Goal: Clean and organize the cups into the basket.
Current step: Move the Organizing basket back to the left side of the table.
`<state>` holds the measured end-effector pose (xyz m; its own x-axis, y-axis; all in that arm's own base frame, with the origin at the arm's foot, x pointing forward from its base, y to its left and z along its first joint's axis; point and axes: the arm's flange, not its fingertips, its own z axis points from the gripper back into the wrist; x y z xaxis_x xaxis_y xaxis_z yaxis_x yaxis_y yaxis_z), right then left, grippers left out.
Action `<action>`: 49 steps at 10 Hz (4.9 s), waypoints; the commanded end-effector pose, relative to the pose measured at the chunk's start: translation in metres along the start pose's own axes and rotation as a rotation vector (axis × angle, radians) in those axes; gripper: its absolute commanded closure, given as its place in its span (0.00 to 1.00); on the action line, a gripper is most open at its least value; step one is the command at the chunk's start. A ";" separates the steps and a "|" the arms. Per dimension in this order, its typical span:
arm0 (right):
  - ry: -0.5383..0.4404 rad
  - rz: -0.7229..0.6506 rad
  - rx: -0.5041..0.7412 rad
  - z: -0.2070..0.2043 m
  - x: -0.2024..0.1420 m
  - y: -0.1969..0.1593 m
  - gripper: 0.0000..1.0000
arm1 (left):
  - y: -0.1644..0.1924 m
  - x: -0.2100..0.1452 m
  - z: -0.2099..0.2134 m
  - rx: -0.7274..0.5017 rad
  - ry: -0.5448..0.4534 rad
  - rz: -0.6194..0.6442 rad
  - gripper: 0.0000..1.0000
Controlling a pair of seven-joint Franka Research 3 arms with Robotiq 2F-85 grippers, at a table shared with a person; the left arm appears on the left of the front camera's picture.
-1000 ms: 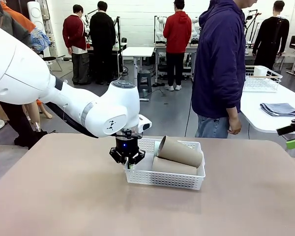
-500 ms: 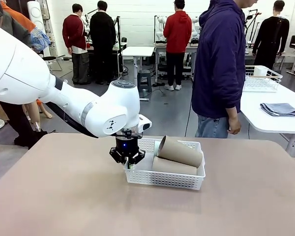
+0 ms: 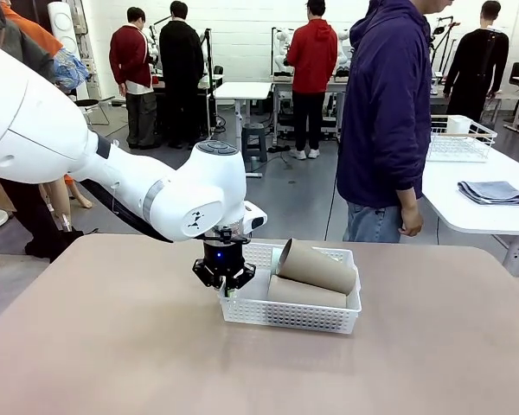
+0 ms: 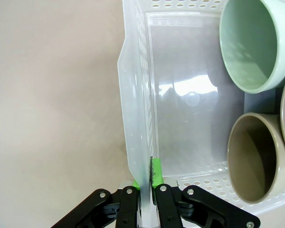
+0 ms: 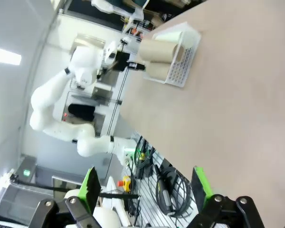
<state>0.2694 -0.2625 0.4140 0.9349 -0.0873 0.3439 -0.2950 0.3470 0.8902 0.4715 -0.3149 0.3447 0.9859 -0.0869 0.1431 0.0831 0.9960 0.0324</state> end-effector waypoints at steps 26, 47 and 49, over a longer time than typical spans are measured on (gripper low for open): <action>-0.305 -0.012 0.052 0.032 -0.002 -0.042 0.00 | 0.262 -0.037 0.018 0.122 -0.050 -0.040 0.94; -0.305 -0.012 0.052 0.032 -0.002 -0.042 0.00 | 0.401 -0.042 -0.005 0.107 -0.013 0.104 0.80; -0.305 -0.012 0.052 0.032 -0.002 -0.042 0.00 | 0.398 -0.042 -0.005 0.108 -0.017 0.088 0.20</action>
<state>0.2759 -0.3103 0.3845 0.8368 -0.3649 0.4082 -0.3150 0.2890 0.9040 0.4601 0.0811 0.3432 0.9890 0.0314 0.1448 -0.0490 0.9916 0.1198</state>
